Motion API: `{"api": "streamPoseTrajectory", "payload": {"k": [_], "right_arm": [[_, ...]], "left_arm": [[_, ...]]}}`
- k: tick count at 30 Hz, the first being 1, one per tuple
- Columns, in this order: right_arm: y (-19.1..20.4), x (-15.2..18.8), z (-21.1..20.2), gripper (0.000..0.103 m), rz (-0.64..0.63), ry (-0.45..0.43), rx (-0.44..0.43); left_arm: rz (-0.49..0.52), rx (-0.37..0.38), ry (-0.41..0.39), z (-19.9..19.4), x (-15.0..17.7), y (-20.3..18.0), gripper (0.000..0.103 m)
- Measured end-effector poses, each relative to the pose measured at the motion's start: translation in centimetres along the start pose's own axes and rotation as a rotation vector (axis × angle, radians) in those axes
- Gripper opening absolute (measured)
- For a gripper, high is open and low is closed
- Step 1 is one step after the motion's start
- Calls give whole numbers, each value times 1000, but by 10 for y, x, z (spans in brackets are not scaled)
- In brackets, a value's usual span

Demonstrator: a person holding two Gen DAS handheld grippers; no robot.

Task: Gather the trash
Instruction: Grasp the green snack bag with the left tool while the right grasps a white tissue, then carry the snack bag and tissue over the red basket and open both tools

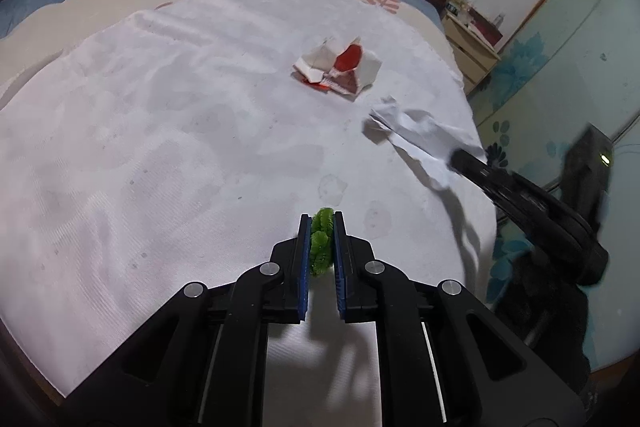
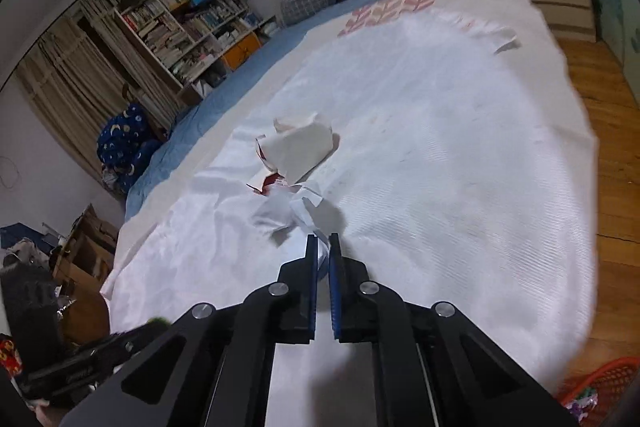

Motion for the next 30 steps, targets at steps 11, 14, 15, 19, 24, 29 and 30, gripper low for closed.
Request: {"api": "streamPoseTrajectory", "payload": {"k": [11,14,15,19,24,29,30], "right_arm": [[-3,58,-142,7,-129,-95,144],[-10,72,-170,7,-146,-111,138],[-13,77,-178,7,-148,-116,123],[-33,97,-210,7,-115,-140,152],[-73,137,-251,7,-32,-152,276],[-117,177,-291,7,78,-155,380],[-127,186,-301,7,103,-156,403]], "left_arm": [[152,23,7,5,11,-73,10],[185,31,5,6,13,-92,10],[192,35,5,6,14,-97,10],[218,47,9,11,15,-117,10],[276,69,38,22,21,-144,10],[370,129,51,24,38,-196,10],[398,147,53,25,44,-211,10]]}}
Point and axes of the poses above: each gripper's, at about its wrist camera, not at the fingertips, and z roughly the way its jaws point, y to its left, x to its underside, the point moved 4 cm from there along z, roughly the way its jaws point, and after that the axes turned 14 degrees about y, right-handed, at the moved point
